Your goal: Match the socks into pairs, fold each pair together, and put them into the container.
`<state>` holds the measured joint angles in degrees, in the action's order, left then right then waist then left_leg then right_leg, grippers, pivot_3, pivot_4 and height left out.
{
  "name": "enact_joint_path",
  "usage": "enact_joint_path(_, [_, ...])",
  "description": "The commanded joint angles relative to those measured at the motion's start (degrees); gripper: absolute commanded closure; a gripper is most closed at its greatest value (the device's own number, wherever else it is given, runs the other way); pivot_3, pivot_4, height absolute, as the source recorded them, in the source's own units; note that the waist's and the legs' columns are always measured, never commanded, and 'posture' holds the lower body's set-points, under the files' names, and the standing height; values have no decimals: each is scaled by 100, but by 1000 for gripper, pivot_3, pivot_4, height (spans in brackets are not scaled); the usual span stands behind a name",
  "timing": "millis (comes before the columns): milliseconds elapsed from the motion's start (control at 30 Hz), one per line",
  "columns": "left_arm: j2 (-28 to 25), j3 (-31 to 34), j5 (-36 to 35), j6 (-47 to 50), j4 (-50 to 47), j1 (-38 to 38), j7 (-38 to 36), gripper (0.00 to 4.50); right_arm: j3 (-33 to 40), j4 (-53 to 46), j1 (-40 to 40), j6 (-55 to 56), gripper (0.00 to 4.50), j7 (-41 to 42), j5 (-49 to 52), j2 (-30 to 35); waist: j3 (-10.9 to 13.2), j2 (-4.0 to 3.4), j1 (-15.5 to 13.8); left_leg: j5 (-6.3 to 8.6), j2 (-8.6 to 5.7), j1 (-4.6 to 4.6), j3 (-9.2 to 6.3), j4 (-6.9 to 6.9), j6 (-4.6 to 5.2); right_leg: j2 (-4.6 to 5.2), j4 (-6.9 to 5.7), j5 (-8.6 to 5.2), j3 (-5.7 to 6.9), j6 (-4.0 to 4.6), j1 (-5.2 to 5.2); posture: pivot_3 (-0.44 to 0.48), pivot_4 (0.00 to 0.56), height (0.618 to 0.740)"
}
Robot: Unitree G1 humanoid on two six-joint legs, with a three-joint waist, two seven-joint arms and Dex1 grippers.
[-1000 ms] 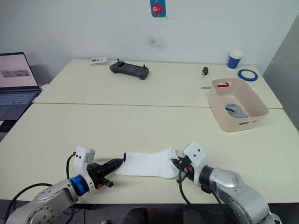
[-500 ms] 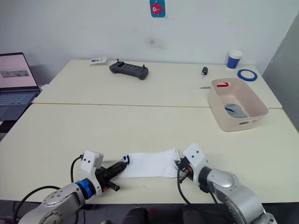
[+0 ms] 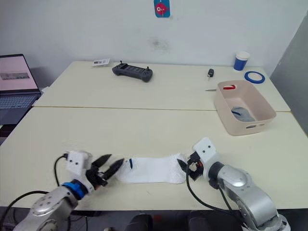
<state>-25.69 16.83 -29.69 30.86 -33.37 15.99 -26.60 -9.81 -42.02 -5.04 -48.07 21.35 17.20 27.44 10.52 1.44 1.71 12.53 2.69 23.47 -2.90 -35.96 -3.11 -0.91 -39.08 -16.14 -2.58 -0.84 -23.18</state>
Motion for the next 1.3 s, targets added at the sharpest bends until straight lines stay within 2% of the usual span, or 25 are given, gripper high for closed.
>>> enact_joint_path(33, [-263, 150, -395, -157, -389, -102, -470, 1740, 32, -328, -252, 419, 3, 370, 207, 21, 0, 0, 4, 0, -1, 0, 0, 0, 0, 0, 0, 0, 1, 0, 1, 0, 150, 740])
enact_joint_path(133, [-751, -250, -167, -388, -231, -476, -1056, 2492, -255, -153, -606, 426, 634, 553, 310, -108, 0, 0, 4, 0, -1, 0, 0, 0, 0, 0, 0, 1, 2, -1, 1, 0, 150, 740])
enact_joint_path(333, [-1356, -1321, 466, -745, 349, -1164, -1854, 4462, -1270, 1042, -999, 917, 2809, 659, -408, -282, -1, 0, 10, 0, -3, 0, 5, 1, 0, -1, 2, 1, -2, 0, 0, 0, 150, 740])
enact_joint_path(467, [-1565, -1825, 834, -658, 1023, -1376, -2095, 4500, -1739, 1481, -991, 1150, 4281, 719, -761, -351, 0, -1, 11, 0, 2, 2, 2, 3, 1, -4, 2, 0, 1, 1, -2, 0, 150, 740])
enact_joint_path(500, [-1547, -1921, 962, -665, 1218, -1426, -2046, 4500, -1765, 1554, -983, 1156, 4438, 705, -824, -364, -1, -1, 11, 0, 2, 0, 1, 4, 1, -5, 0, 0, 2, 1, -2, 0, 150, 740])
enact_joint_path(667, [-1478, -2220, 1382, -617, 1964, -1505, -1914, 4500, -1478, 1788, -798, 1085, 4438, 611, -1103, -160, -4, 1, -2, 0, 1, -1, 2, 0, 1, -3, -1, 2, 2, 2, 1, 0, 150, 740])
enact_joint_path(900, [-1345, -2215, 1404, -612, 2009, -1411, -1801, 4500, -690, 1950, -483, 1138, 4438, 674, -1073, 247, -54, -20, -3, 0, -1, -14, 5, 2, 1, 0, 0, 2, -1, 0, 16, 0, 150, 740])
enact_joint_path(1000, [-1225, -1923, 1071, -735, 1706, -1488, -1867, 4500, -469, 1520, -460, 1513, 4438, 946, -712, 116, -51, -21, 3, 1, -1, -44, 9, 11, 2, 0, 3, -2, -6, 4, 44, 0, 150, 740])
enact_joint_path(1133, [-1438, -1662, 713, -773, 1156, -1596, -2265, 4500, -335, 1088, -475, 1653, 4438, 1235, -431, 83, -43, -16, 27, 1, 6, -51, 1, 18, 3, -7, 3, -7, 1, 10, 50, 0, 150, 740])
enact_joint_path(1233, [-1666, -1581, 275, -424, 741, -1732, -2577, 4500, -465, 773, -553, 1446, 4438, 1574, -152, 176, -40, -14, 13, 1, 6, -49, 0, 19, 3, -6, 4, -9, 3, 9, 50, 0, 150, 740])
enact_joint_path(1300, [-1766, -1815, 465, -500, 785, -1808, -2693, 4500, -746, 679, -633, 1251, 4438, 1853, -19, 252, -40, -14, 11, 1, 3, -50, 0, 17, 2, -3, 5, -9, 3, 8, 54, 0, 150, 740])
